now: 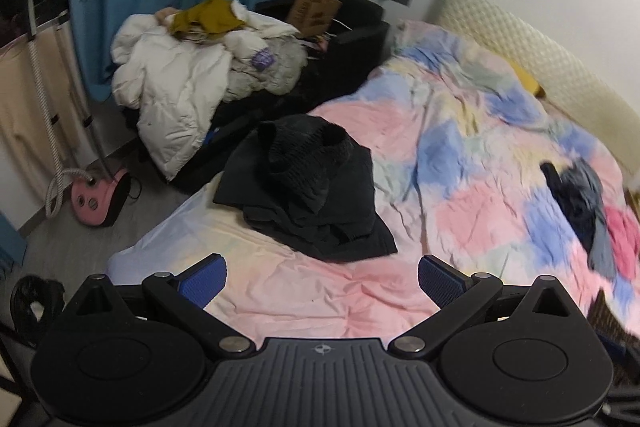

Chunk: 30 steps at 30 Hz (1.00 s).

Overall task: Fold clothes
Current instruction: 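Move the left tool down to the black trousers and close on the cuff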

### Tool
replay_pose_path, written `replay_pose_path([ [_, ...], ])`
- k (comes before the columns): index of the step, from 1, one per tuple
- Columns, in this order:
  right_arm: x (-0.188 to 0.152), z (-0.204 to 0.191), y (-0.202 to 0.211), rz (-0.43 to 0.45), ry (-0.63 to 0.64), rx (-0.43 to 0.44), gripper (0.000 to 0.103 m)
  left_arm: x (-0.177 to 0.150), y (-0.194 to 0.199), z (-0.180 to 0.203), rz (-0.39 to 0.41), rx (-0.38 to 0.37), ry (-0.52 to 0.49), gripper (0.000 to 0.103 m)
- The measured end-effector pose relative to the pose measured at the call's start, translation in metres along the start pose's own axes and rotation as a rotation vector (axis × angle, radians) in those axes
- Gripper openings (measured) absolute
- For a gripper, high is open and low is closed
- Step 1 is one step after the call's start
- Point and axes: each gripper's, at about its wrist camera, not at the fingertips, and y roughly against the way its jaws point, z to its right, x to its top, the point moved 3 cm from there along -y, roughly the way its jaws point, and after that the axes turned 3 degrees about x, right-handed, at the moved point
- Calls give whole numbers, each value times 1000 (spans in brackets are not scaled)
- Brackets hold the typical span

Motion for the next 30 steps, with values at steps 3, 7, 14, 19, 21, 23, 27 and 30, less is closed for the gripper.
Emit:
replay_pose_path([
  [3,2,5,0,14,10,47,103,7,5,-7,10,17,48,103],
  [7,7,8,-4,34,5,93,103,17,5,-18,10,36,99,103],
  [14,25,4,-40,32,-19,49,102,45,-34,-47,-10,18,128,103],
  [19,47,-17,-87,41,8,-3,92,81,-90,-76,-54,0,108,100],
  [21,60,-27,-110,42,-2,-45,89,99,-115,-86,-67,-9,92,100],
  [23,76,-35,-133,58,-9,-79,84,116,-139,-97,-71,-33,90,100],
  [27,104,-51,-185,28,31,-140,73,145,-189,-120,-99,-88,124,100],
  [30,120,-62,-228,-20,46,-169,64,159,-224,-137,-124,-131,152,100],
])
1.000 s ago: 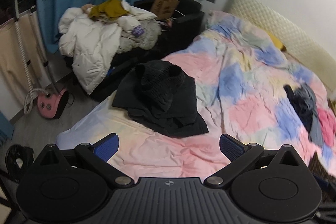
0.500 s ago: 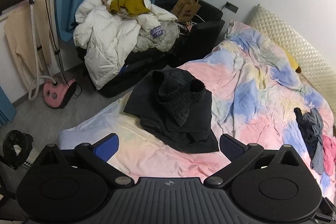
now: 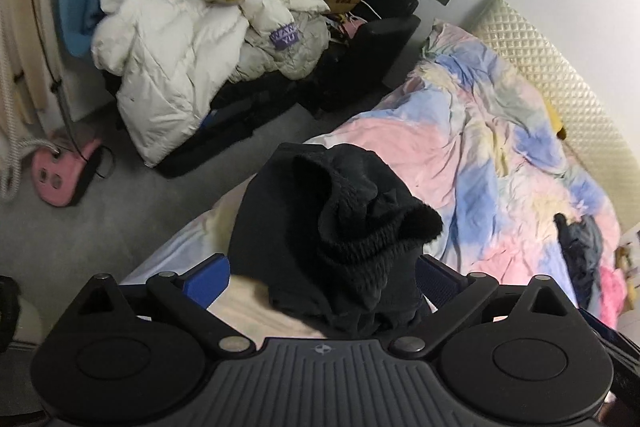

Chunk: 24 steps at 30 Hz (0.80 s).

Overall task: Fold clothes
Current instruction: 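Move the left tool down to the black trousers and close on the cuff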

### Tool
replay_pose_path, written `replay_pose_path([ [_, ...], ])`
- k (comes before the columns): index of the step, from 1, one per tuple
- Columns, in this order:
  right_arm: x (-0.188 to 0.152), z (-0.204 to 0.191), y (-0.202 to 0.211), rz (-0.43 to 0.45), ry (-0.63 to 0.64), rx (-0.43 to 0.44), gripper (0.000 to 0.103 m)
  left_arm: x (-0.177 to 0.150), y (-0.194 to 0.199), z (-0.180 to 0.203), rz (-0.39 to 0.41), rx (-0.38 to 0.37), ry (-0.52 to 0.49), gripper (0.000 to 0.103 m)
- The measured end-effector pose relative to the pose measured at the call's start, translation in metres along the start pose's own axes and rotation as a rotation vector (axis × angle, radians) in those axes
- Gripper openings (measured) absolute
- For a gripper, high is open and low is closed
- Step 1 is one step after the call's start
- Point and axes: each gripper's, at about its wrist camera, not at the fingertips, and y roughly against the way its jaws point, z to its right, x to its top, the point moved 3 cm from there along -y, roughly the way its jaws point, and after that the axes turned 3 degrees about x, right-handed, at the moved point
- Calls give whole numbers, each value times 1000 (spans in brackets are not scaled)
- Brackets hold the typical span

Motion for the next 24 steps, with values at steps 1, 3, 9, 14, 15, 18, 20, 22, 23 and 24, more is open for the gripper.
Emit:
replay_pose_path([
  [1,6,-5,-13,-13,-6,-3,64,6,-9,-7,-12,-10,13,100],
  [3,14,-13,-37,-32,-39,15,63,18,-30,-21,-36,-30,42,100],
  [9,27,-31,-109,-121,-75,1,61,39,-82,-58,-112,-60,112,100],
  [14,34,-47,-164,-169,-16,-62,56,59,-121,-73,-150,-74,129,101],
  [15,34,-48,-176,-182,-18,-74,56,63,-128,-75,-155,-77,130,101],
  [18,27,-49,-205,-239,19,-122,54,73,-152,-79,-171,-91,141,101],
  [20,22,-46,-219,-255,-4,-136,52,80,-169,-79,-182,-102,150,101],
  [22,18,-39,-231,-263,-59,-150,51,87,-187,-77,-193,-113,160,101],
  [23,16,-34,-234,-270,-91,-158,49,90,-196,-77,-199,-119,165,101],
  [24,14,-29,-238,-277,-123,-166,47,93,-205,-76,-204,-125,170,101],
])
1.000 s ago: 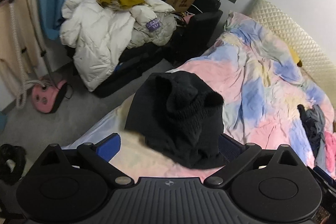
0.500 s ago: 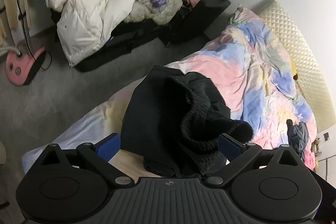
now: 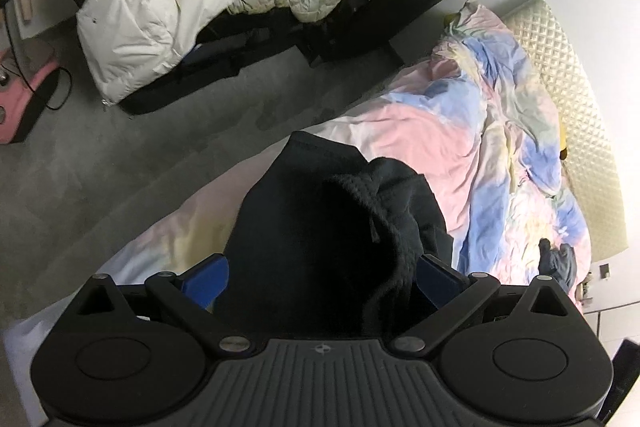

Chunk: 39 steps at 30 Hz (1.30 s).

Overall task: Fold clothes
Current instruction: 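Move the left tool down to the black trousers and close on the cuff, then lift the trousers by the cuff with the left tool and shake them out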

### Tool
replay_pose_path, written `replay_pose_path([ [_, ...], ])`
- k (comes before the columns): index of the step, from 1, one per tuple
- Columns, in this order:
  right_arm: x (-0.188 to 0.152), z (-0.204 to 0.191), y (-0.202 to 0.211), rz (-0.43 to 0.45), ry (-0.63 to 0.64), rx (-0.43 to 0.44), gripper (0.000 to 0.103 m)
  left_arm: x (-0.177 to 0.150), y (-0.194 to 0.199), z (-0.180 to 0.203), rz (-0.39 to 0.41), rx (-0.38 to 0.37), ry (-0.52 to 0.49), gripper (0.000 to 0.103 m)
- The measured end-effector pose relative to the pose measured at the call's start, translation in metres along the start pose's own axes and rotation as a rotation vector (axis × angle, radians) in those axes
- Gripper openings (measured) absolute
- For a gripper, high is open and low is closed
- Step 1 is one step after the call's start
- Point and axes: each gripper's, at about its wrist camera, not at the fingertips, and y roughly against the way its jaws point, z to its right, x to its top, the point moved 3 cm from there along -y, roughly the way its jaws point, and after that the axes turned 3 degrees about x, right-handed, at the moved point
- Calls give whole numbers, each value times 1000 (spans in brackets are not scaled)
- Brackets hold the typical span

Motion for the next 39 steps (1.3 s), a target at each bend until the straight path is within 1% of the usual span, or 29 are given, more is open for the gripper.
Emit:
replay_pose_path([
  [2,1,9,-5,-8,-66,5,47,8,-16,3,-7,-24,4,101],
  [3,1,12,-4,0,-75,4,47,11,-24,5,-10,-36,5,101],
  [5,-2,15,-2,5,-48,-20,45,17,-40,8,-19,-51,12,101],
  [6,-3,17,-2,-2,-46,-19,43,19,-48,10,-22,-62,16,101],
  [8,-5,20,-5,-10,-66,5,43,24,-60,11,-19,-107,33,101],
  [11,2,17,-12,20,-87,27,43,31,-74,10,33,-222,97,101],
  [12,5,15,-14,29,-83,35,43,34,-81,11,37,-234,108,101],
  [13,7,13,-17,37,-74,42,36,38,-88,12,40,-237,111,101],
  [14,10,10,-19,46,-66,49,31,40,-95,13,40,-225,101,101],
  [15,11,11,-21,43,-68,51,19,42,-102,14,39,-213,90,101],
  [16,11,12,-23,35,-75,50,12,45,-109,15,39,-201,80,101],
  [18,9,21,-19,35,-134,67,11,49,-123,17,35,-181,60,101],
  [21,3,44,-7,47,-241,86,10,49,-140,18,34,-187,41,101],
  [23,-3,58,3,61,-289,88,10,47,-153,20,6,-193,40,98],
  [24,-5,63,8,66,-300,89,10,45,-160,21,-12,-198,42,93],
  [25,-8,68,12,72,-305,90,10,43,-165,21,-29,-206,43,86],
  [26,-11,71,15,75,-302,89,10,40,-169,23,-43,-218,45,81],
  [27,-13,73,19,80,-299,85,10,36,-172,25,-57,-228,45,68],
  [28,-14,75,23,88,-298,82,10,34,-172,28,-65,-234,42,60],
  [29,-14,76,28,99,-294,80,10,31,-171,30,-65,-239,42,58],
  [30,-14,76,34,113,-285,81,10,29,-168,33,-63,-250,46,50],
  [31,-13,75,39,126,-274,83,10,28,-165,35,-63,-261,53,37],
  [33,-12,74,50,154,-251,88,10,23,-155,39,-58,-271,70,24],
  [34,-13,75,54,164,-249,89,10,20,-146,41,-46,-275,72,22],
  [39,-22,88,79,208,-277,86,10,-6,-91,44,18,-277,69,19],
])
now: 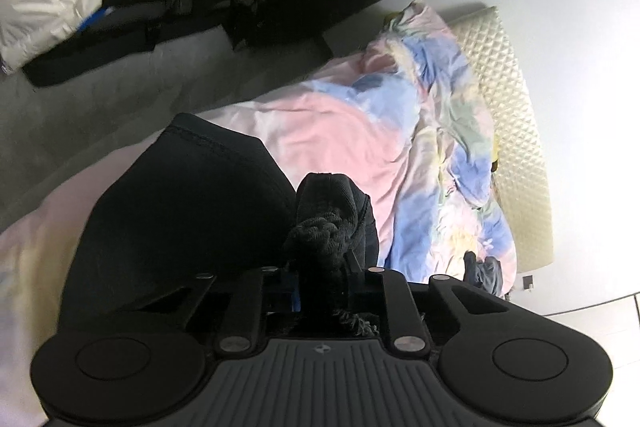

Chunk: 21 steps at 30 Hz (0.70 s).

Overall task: Fold clothes
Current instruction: 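Lift the trousers by the cuff with the left tool and shake them out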

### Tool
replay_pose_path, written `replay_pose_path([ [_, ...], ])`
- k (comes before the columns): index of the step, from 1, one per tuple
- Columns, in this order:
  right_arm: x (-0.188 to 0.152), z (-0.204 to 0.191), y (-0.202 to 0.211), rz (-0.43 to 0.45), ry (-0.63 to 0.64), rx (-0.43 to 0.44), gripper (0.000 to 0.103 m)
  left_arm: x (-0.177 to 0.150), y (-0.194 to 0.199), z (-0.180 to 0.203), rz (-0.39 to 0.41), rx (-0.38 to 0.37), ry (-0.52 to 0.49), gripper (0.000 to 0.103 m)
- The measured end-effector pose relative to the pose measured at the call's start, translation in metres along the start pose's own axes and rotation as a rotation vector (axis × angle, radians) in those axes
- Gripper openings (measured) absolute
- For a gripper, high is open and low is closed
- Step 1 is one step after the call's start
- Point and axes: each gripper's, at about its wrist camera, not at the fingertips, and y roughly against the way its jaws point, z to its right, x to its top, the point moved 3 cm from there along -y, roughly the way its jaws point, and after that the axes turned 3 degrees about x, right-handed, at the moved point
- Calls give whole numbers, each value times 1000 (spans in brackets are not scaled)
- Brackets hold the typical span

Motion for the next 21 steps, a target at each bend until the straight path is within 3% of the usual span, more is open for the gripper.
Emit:
replay_pose_path([
  [6,-6,30,41,52,-45,21,10,-63,77,3,46,-13,31,19],
  [9,-8,47,62,84,-75,48,9,-106,109,6,59,22,20,19],
  [13,-11,68,85,112,-63,96,9,-173,143,4,76,81,16,19],
  [21,-12,110,131,135,-2,284,9,-326,200,17,209,153,132,19],
])
